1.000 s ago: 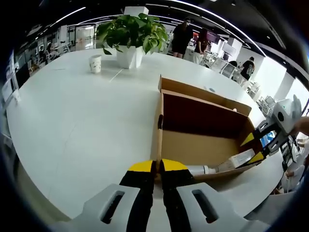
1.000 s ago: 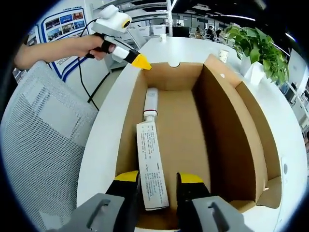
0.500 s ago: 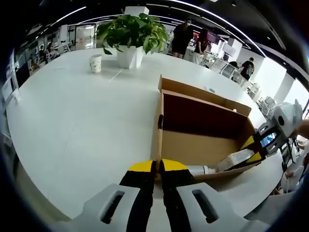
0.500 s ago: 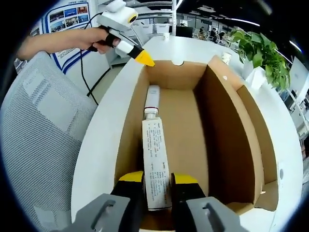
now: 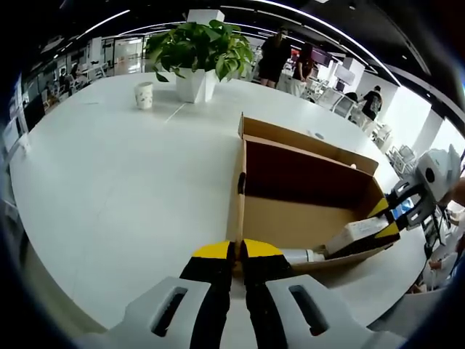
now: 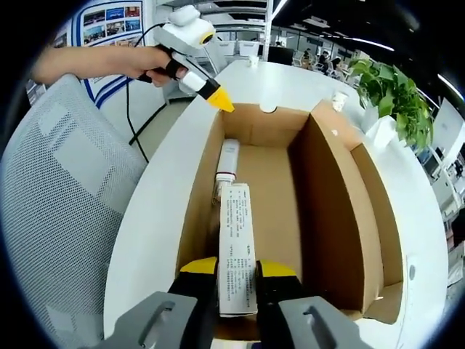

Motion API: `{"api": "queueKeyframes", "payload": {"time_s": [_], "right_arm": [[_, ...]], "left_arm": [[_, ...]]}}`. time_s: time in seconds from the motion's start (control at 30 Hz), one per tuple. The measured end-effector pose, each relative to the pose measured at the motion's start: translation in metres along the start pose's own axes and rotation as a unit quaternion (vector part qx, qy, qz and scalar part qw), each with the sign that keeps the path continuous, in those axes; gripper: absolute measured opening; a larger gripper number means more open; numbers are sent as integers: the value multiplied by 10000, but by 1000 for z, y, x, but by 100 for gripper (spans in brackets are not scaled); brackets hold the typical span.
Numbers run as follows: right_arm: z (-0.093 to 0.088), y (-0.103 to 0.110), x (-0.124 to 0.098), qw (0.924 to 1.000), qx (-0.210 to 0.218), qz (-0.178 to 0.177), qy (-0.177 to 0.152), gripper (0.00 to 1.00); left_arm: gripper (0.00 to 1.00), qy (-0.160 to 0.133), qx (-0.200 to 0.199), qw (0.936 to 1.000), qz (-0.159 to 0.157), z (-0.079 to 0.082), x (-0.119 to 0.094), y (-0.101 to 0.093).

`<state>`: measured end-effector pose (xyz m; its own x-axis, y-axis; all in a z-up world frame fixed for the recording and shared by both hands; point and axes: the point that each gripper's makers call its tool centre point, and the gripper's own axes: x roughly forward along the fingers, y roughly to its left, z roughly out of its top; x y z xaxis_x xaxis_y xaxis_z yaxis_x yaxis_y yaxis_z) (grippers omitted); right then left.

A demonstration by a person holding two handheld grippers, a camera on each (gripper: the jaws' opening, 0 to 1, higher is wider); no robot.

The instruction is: Operate the shoe box by opening the lid, removing the specified soft item, and placing it in the target area until the item is outside and the box remains undamaged.

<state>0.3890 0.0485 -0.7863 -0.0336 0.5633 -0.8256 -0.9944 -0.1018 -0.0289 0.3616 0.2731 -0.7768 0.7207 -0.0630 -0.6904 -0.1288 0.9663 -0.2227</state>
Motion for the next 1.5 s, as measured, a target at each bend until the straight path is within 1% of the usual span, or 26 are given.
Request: {"api": "queueKeyframes", "payload": {"time_s": [0.3,0.8,1.0,1.27,1.5], "right_arm": [[7,-2,-14,9999,-21,-78,-98,15],[26,-6,-43,9987,77,-214,-460,15],[29,-4,-58,9981,-16,-280,-548,15],[30,-5,-75,9973,-39,-394,-621,15],[29,-8,-91,9965,-63,-482,-680,15]], "left_arm": [[2,11,34,10000,19,0,-1,-1],[2,4,89,9999,46,-1,-1,-3],[2,0,123,9999,53,-1,0,-2],[2,-10,145,9999,67,-4,-7,-10],[2,-21,153,9999,60,-4,-10,-12]]}}
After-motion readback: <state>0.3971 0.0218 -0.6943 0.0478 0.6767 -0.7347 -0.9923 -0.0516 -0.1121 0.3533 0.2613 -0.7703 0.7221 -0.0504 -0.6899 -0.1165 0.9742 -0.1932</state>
